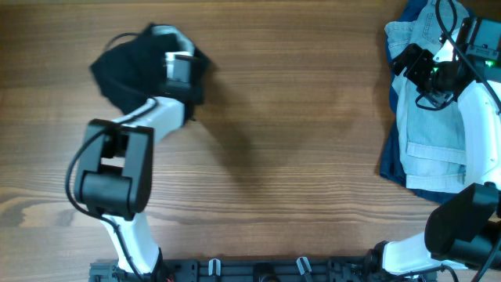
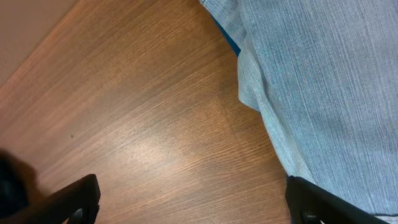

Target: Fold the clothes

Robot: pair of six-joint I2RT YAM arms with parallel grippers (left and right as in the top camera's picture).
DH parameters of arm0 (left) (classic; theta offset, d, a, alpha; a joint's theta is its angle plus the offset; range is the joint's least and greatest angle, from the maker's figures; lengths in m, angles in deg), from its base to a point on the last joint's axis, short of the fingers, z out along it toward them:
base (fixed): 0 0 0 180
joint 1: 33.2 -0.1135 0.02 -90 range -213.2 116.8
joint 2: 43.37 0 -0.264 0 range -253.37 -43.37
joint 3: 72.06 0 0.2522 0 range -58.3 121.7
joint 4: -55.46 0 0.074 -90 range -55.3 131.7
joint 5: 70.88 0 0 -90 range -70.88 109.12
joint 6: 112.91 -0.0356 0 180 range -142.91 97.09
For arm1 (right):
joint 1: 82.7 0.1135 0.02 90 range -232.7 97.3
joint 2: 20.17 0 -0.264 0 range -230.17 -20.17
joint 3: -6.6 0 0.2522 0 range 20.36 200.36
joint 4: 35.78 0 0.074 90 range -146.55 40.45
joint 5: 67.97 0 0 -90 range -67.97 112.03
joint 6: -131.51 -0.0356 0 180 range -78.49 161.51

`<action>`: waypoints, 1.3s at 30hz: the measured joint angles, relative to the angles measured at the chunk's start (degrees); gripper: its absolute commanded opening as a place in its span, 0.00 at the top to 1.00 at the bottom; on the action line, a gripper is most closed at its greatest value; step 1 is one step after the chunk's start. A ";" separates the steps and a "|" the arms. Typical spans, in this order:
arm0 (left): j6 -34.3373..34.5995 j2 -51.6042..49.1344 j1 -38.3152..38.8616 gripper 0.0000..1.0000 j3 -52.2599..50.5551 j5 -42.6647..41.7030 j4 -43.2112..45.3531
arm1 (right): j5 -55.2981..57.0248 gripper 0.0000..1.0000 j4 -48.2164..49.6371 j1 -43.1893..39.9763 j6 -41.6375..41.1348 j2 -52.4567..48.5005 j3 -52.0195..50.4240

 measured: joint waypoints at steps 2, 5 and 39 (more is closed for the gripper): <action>1.95 0.00 -3.89 0.92 -0.02 -0.13 0.74 | 0.00 0.04 -0.09 0.00 0.00 0.00 0.00; 9.44 -0.02 -11.52 0.91 -0.20 -0.09 2.56 | 0.00 0.04 -1.29 0.00 0.02 0.00 0.00; 4.13 27.02 -21.88 0.01 -1.14 -9.42 -19.19 | 0.00 0.04 -2.82 0.00 1.14 0.00 0.00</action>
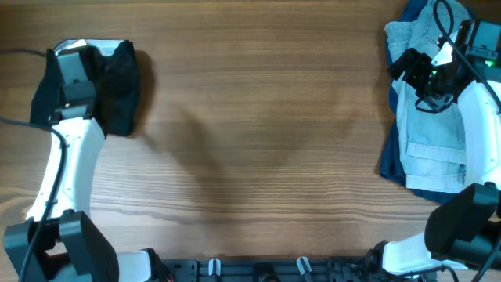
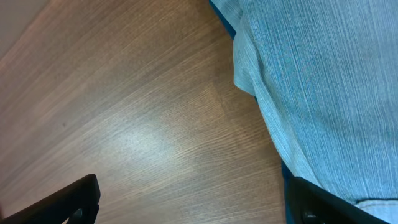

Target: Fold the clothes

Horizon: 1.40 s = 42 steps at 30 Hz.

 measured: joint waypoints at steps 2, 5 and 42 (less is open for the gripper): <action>1.53 -1.40 -2.38 0.01 -0.02 0.00 -0.98 | 0.00 0.04 0.00 0.00 0.46 0.00 0.00; 2.62 -5.22 -5.44 0.01 -0.02 0.00 -0.70 | 0.00 0.04 -0.17 0.00 1.44 0.00 0.00; -5.07 -18.97 -2.34 0.00 -0.17 -1.33 15.80 | 0.00 0.03 -0.63 0.00 2.56 0.00 0.00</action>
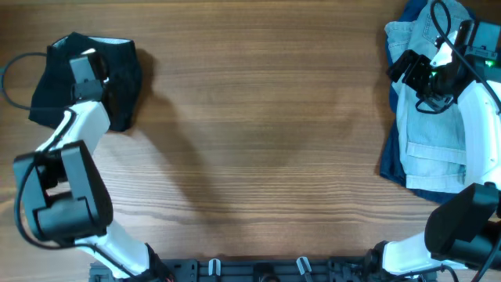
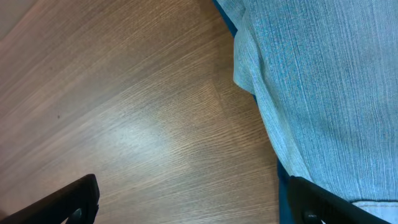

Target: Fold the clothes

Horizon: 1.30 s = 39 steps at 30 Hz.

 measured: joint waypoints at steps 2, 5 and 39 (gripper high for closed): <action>-0.22 -2.84 0.00 0.00 0.00 -0.50 1.90 | 0.00 0.03 0.00 0.00 0.00 0.00 0.00; -0.63 -5.79 0.00 0.00 0.00 -1.27 3.96 | 0.00 0.03 -0.02 0.00 0.00 0.00 0.00; -1.46 45.53 0.00 0.00 0.17 -23.80 -33.94 | -1.09 0.00 12.20 0.02 17.18 26.36 0.04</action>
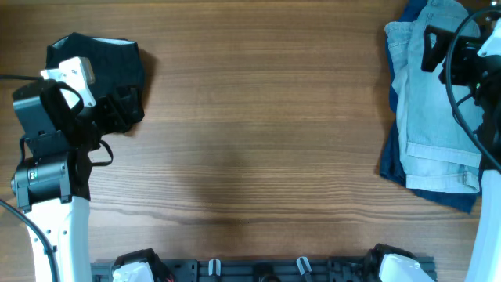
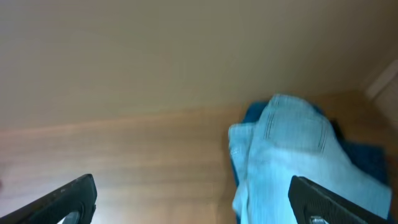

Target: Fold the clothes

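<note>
A black garment (image 1: 98,56) lies bunched at the table's far left. My left gripper (image 1: 119,108) hangs over its near right edge, dark against the cloth, so its jaws cannot be read. At the far right, light blue jeans (image 1: 427,117) lie on top of a dark blue garment (image 1: 391,160). My right gripper (image 1: 438,55) is raised over the upper part of the jeans. In the blurred right wrist view the right gripper (image 2: 193,205) is open and empty, with the jeans (image 2: 292,143) well below and ahead of it.
The bare wooden table (image 1: 266,141) stretches between the two piles. A black rail (image 1: 258,270) with clips runs along the near edge. The left arm's body (image 1: 47,172) stands over the table's left front.
My right gripper, then low over the jeans' left edge, now sits high above the pile, still open. My left arm now stands nearer the front; the black garment stays at the far left.
The left gripper was on the black garment left of centre. It then had the garment at the far left, where the garment still lay with the gripper over it. The right gripper stayed open beside the jeans' edge. Now both arms are drawn back.
</note>
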Robot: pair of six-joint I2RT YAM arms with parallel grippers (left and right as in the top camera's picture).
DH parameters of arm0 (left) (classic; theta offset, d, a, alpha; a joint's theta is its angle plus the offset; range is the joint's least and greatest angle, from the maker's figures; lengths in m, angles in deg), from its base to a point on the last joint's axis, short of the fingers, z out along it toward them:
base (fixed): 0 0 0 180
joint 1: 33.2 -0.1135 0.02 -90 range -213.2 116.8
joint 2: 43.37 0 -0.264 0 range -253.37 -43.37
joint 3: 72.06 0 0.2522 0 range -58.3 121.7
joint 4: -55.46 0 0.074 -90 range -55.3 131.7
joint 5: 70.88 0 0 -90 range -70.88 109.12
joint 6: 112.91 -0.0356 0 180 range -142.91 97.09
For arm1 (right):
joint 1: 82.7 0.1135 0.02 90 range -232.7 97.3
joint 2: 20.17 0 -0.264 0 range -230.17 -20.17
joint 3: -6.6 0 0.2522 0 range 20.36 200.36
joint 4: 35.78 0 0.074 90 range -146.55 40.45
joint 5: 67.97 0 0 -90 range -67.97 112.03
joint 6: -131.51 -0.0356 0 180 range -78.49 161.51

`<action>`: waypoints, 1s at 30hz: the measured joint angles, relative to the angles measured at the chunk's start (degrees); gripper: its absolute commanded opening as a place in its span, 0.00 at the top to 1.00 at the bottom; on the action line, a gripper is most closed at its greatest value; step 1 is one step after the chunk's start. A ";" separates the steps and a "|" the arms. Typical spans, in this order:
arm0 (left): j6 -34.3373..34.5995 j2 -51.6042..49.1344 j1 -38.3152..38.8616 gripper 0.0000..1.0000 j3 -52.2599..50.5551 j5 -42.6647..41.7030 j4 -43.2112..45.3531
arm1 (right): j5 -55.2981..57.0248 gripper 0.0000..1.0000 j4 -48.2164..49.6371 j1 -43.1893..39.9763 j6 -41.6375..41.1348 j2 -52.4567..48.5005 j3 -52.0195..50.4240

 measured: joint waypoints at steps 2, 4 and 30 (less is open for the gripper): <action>0.00 0.00 0.00 0.00 0.00 0.00 -0.07 | 0.00 0.00 -1.73 0.00 0.17 -1.05 0.00; 0.00 0.00 0.00 0.00 0.00 0.00 -0.13 | 0.00 0.00 -3.45 0.00 0.22 -2.05 0.00; 2.47 37.97 2.99 0.00 -47.82 -1.07 46.93 | 0.00 0.00 -4.07 0.00 0.20 -11.34 0.00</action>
